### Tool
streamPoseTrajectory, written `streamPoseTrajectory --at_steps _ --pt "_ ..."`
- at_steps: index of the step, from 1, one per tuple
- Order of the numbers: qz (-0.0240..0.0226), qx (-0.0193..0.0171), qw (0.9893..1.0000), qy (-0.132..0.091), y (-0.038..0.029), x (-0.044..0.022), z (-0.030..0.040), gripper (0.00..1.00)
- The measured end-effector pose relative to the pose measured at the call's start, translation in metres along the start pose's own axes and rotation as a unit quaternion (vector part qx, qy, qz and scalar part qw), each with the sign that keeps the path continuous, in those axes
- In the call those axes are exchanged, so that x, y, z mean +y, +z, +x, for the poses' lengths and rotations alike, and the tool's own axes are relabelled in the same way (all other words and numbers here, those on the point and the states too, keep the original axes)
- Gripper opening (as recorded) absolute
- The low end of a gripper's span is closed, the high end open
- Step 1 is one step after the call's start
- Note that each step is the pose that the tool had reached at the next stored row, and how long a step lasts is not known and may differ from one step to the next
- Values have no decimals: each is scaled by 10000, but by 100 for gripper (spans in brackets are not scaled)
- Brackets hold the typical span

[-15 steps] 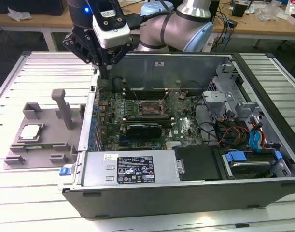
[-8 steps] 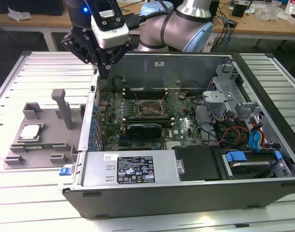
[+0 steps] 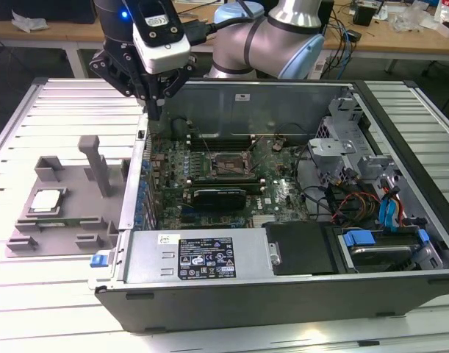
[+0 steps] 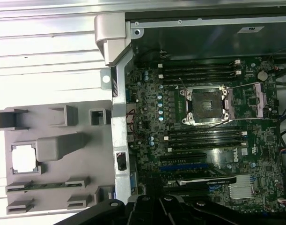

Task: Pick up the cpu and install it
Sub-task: 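Reach for the cpu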

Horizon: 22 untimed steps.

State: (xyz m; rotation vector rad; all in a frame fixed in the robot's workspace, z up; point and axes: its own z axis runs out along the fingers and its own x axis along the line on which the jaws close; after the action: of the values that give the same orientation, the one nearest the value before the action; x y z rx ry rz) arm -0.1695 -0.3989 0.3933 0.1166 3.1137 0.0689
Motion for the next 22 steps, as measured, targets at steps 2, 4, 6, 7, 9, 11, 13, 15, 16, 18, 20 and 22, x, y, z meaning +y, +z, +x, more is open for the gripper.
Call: streamPoseTrajectory --at_steps 2,4,6,7,9,11,13,15,16,18,20,22 --pt "0 0 10000 0 0 -1 16 11" --pt "0 0 10000 0 0 -2 24 11" --pt "0 0 10000 0 -1 -3 35 11" --pt "0 0 10000 0 -1 -3 40 11" --pt "0 0 10000 0 -1 -4 49 11" --pt "0 0 10000 0 -2 -4 60 11" --pt "0 0 10000 0 -2 -6 78 11" --pt "0 0 10000 0 -2 -7 92 11" --pt "0 0 10000 0 -3 -7 98 11" --pt "0 0 10000 0 -3 -8 110 11" --pt "0 0 10000 0 -4 -10 132 11" --pt "0 0 10000 0 -4 -11 149 11"
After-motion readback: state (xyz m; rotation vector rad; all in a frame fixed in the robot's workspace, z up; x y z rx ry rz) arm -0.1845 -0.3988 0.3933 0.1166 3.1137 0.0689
